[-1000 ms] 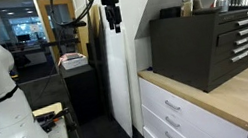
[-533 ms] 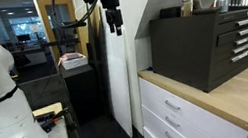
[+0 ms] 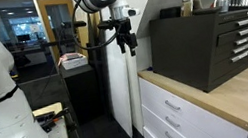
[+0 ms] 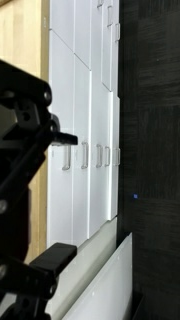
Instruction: Open the top drawer of the dresser
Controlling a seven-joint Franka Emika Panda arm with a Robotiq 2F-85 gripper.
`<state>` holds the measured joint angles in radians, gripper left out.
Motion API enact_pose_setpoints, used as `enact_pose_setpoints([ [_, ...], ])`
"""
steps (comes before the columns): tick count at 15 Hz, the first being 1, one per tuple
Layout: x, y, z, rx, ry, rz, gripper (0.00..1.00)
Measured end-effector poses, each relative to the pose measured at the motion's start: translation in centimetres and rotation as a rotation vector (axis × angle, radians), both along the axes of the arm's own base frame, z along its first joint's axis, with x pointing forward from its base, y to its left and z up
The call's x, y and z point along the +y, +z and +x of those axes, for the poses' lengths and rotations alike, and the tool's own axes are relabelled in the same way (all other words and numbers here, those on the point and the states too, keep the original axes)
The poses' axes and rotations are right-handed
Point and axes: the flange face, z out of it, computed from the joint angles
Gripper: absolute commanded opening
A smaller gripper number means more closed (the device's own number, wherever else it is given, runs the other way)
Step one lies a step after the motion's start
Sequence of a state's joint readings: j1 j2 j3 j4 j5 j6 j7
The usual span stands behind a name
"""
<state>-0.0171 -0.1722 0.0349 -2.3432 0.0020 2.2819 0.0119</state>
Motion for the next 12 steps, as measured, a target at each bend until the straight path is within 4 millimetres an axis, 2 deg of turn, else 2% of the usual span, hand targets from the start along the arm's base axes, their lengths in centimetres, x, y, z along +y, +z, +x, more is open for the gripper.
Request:
enact_pose_setpoints([
  [5, -0.1, -6.5, 1.4, 0.063, 0.078, -0.025, 1.00],
  [7, -0.1, -7.2, 1.6, 0.071, 0.084, -0.026, 1.00],
  [12, -0.1, -7.0, 1.8, 0.065, 0.089, -0.026, 1.00],
])
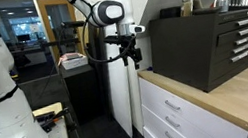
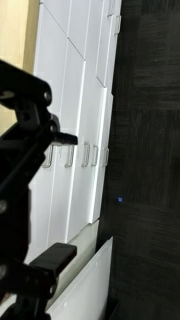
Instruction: Open the top drawer of the dresser
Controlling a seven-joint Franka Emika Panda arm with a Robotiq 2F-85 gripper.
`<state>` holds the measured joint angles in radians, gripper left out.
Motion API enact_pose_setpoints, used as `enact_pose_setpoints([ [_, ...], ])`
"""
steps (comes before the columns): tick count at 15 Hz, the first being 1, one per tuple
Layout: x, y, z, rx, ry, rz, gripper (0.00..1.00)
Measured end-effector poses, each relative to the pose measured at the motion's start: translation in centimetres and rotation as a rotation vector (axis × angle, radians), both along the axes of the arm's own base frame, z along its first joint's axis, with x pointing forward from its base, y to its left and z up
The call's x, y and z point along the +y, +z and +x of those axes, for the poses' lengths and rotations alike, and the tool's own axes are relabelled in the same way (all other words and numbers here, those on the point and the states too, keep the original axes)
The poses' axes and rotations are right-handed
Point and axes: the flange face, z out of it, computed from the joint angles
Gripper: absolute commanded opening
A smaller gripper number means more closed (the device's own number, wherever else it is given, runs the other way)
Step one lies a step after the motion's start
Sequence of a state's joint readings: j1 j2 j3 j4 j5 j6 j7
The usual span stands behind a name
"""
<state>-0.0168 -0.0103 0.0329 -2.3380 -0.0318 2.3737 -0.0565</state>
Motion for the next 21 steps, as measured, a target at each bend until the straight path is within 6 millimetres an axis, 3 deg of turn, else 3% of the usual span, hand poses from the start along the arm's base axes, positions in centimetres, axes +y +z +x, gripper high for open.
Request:
enact_pose_setpoints([
  [5, 0.0, -2.3, -0.4, 0.052, 0.118, -0.013, 1.00],
  [11, -0.2, -9.3, -1.1, 0.184, 0.418, -0.035, 1.00],
  [15, 0.1, -13.2, -0.8, 0.179, 0.569, -0.079, 1.00],
  [18, 0.7, -14.6, -0.1, 0.113, 0.666, -0.095, 1.00],
  [21, 1.2, -14.7, 0.8, 0.022, 0.765, -0.105, 1.00],
])
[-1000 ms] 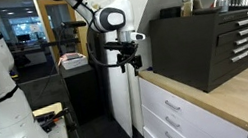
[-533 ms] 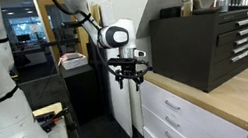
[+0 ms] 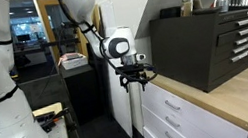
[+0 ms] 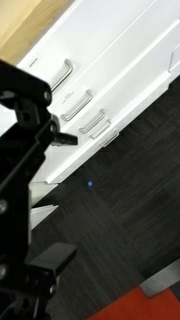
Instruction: Open the top drawer of the dresser
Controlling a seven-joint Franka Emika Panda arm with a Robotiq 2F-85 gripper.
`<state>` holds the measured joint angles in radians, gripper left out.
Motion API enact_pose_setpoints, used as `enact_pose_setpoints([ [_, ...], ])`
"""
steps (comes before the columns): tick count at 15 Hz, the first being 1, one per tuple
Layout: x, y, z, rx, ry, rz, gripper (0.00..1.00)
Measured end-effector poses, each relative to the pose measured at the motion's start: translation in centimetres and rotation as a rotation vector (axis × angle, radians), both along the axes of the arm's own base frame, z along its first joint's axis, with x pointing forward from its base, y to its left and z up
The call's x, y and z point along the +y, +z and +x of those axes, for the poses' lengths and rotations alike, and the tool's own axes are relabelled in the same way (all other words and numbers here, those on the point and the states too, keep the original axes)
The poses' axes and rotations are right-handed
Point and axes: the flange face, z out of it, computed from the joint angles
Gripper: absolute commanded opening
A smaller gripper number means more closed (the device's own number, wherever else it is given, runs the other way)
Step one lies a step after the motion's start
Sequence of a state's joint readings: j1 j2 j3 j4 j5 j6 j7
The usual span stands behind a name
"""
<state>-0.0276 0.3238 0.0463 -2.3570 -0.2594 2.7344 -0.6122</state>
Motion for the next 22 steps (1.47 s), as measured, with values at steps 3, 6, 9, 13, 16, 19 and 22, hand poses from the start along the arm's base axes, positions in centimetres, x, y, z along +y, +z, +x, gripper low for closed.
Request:
enact_pose_setpoints([
  [3, 0.3, -0.1, 0.2, -0.021, 0.075, 0.016, 1.00],
  [6, 0.4, 0.0, 0.2, -0.021, 0.084, 0.018, 1.00],
  [9, 0.5, 0.0, 0.2, -0.020, 0.086, 0.018, 1.00],
  [13, -0.4, -1.2, -0.1, -0.014, 0.117, -0.044, 1.00],
  [16, -1.7, -3.9, -0.5, -0.011, 0.173, -0.094, 1.00],
  [19, -2.8, -6.8, -0.7, -0.023, 0.234, -0.106, 1.00],
  [22, -3.4, -9.3, -0.8, -0.070, 0.312, -0.110, 1.00],
])
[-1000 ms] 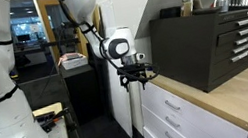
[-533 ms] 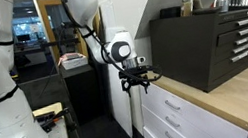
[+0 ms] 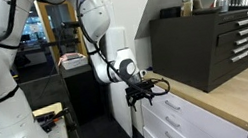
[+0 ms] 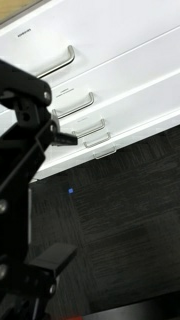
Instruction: Open the top drawer of the dresser
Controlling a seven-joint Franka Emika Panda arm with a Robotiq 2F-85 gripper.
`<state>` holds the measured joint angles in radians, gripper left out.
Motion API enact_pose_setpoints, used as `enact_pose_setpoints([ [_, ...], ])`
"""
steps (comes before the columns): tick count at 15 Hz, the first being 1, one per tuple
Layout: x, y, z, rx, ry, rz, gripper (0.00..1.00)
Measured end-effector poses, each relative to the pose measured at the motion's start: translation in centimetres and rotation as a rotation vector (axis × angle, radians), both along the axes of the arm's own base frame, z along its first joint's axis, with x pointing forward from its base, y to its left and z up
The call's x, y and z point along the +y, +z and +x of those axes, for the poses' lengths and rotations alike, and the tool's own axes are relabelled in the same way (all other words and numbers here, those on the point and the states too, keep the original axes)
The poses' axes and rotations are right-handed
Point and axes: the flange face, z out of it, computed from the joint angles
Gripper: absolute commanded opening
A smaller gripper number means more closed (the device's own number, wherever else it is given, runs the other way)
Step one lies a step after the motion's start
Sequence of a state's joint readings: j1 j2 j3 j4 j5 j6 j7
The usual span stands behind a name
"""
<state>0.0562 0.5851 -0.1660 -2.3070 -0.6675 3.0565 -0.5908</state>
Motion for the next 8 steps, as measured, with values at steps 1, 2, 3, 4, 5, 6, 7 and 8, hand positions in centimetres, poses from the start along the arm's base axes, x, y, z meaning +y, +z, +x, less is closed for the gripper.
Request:
enact_pose_setpoints([
  [1, -0.1, -0.8, 0.1, -0.016, 0.024, 0.005, 1.00],
  [2, 0.0, -1.6, 0.2, -0.031, 0.041, 0.012, 1.00],
  [3, 0.1, -2.4, 0.4, -0.049, 0.057, 0.020, 1.00],
  [4, 0.3, -3.1, 0.7, -0.067, 0.073, 0.028, 1.00],
  [5, 0.5, -3.7, 1.0, -0.086, 0.090, 0.036, 1.00],
  [6, 0.7, -4.2, 1.3, -0.104, 0.105, 0.043, 1.00],
  [7, 1.0, -4.6, 1.7, -0.122, 0.121, 0.050, 1.00],
  [8, 1.2, -5.0, 2.1, -0.139, 0.135, 0.056, 1.00],
])
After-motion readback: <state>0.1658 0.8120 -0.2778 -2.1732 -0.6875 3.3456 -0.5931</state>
